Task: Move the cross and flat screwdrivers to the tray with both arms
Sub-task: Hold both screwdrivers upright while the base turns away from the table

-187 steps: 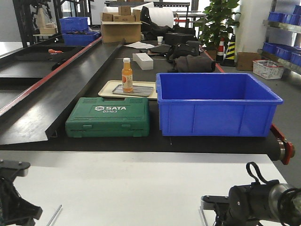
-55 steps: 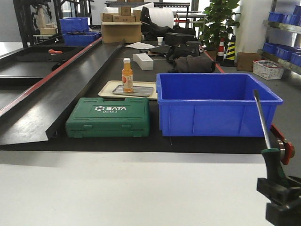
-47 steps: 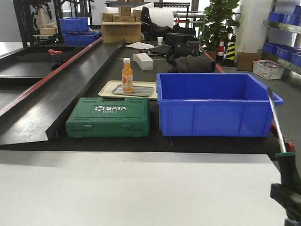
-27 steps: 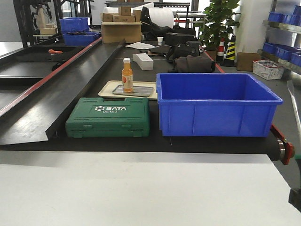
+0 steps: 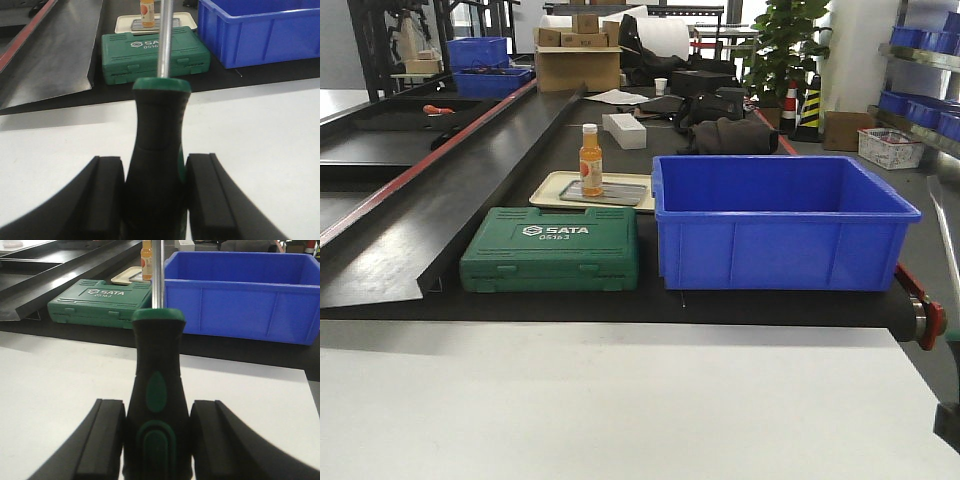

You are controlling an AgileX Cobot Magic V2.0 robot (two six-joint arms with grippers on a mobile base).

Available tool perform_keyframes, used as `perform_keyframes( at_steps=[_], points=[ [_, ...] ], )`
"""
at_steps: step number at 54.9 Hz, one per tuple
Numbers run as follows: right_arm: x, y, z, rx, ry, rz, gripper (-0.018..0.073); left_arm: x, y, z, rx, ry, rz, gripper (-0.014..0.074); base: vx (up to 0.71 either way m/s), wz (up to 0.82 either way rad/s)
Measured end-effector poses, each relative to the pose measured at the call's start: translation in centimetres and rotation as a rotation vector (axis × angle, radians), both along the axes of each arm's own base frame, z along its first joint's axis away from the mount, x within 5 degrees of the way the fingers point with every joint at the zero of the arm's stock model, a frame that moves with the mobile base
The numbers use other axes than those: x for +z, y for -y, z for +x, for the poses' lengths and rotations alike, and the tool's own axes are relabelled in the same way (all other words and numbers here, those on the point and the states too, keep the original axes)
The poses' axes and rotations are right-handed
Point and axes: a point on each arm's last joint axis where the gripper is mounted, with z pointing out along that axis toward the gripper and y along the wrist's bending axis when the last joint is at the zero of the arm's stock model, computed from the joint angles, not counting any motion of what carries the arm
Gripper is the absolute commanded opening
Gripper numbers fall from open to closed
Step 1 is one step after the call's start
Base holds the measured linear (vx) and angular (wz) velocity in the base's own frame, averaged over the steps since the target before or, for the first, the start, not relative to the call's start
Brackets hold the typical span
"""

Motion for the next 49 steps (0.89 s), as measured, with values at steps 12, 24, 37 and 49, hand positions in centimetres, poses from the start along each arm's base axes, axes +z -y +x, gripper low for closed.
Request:
perform_keyframes(
  at_steps=[12, 24, 37, 49],
  points=[
    [0.0, 0.0, 0.0, 0.0, 0.0, 0.0, -0.0008, 0.0, 0.0, 0.0, 0.0, 0.0, 0.0, 0.0, -0.03, 0.03],
    [-0.01, 0.0, 0.0, 0.0, -0.001, 0.0, -0.0008, -0.01, 0.0, 0.02, 0.0, -0.001, 0.0, 0.0, -0.15, 0.04],
    [-0.01, 0.0, 0.0, 0.0, -0.001, 0.0, -0.0008, -0.01, 0.0, 0.02, 0.0, -0.001, 0.0, 0.0, -0.26, -0.02],
    [-0.01, 0.0, 0.0, 0.0, -0.001, 0.0, -0.0008, -0.01, 0.0, 0.02, 0.0, -0.001, 0.0, 0.0, -0.33, -0.07]
  ],
)
